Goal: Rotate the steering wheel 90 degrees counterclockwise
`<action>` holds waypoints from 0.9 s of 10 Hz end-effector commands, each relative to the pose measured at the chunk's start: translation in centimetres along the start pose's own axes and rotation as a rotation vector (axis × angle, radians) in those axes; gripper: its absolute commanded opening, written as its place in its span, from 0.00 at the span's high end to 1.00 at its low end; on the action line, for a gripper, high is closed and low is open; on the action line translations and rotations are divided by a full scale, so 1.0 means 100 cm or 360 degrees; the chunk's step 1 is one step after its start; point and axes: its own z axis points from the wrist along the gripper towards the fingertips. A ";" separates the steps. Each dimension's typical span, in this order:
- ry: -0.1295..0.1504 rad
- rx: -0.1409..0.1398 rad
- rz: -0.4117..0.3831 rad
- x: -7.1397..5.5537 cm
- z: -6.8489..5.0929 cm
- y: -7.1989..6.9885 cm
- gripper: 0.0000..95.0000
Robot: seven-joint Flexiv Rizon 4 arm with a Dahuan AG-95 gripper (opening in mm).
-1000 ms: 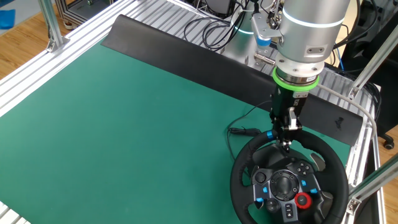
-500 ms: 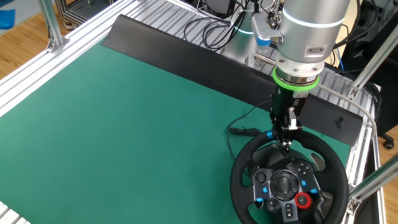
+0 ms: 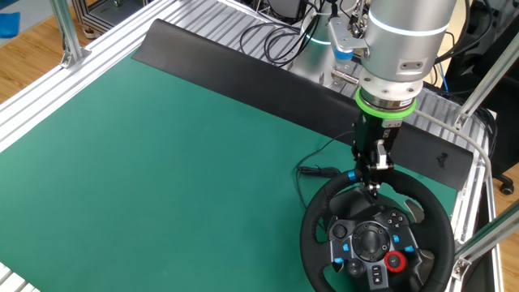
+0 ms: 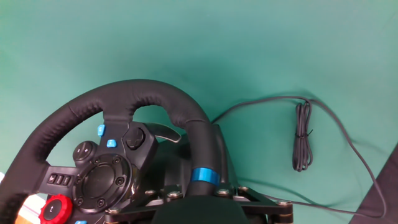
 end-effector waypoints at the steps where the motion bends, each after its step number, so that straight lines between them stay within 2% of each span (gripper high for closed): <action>1: 0.0001 -0.0001 0.0000 0.001 -0.001 0.001 0.80; 2: 0.0023 0.0120 -0.0063 -0.006 -0.027 -0.003 0.00; 6: 0.0019 0.0126 -0.0104 -0.007 -0.024 -0.003 0.00; 9: -0.0046 0.0148 -0.0282 -0.011 -0.023 -0.003 0.00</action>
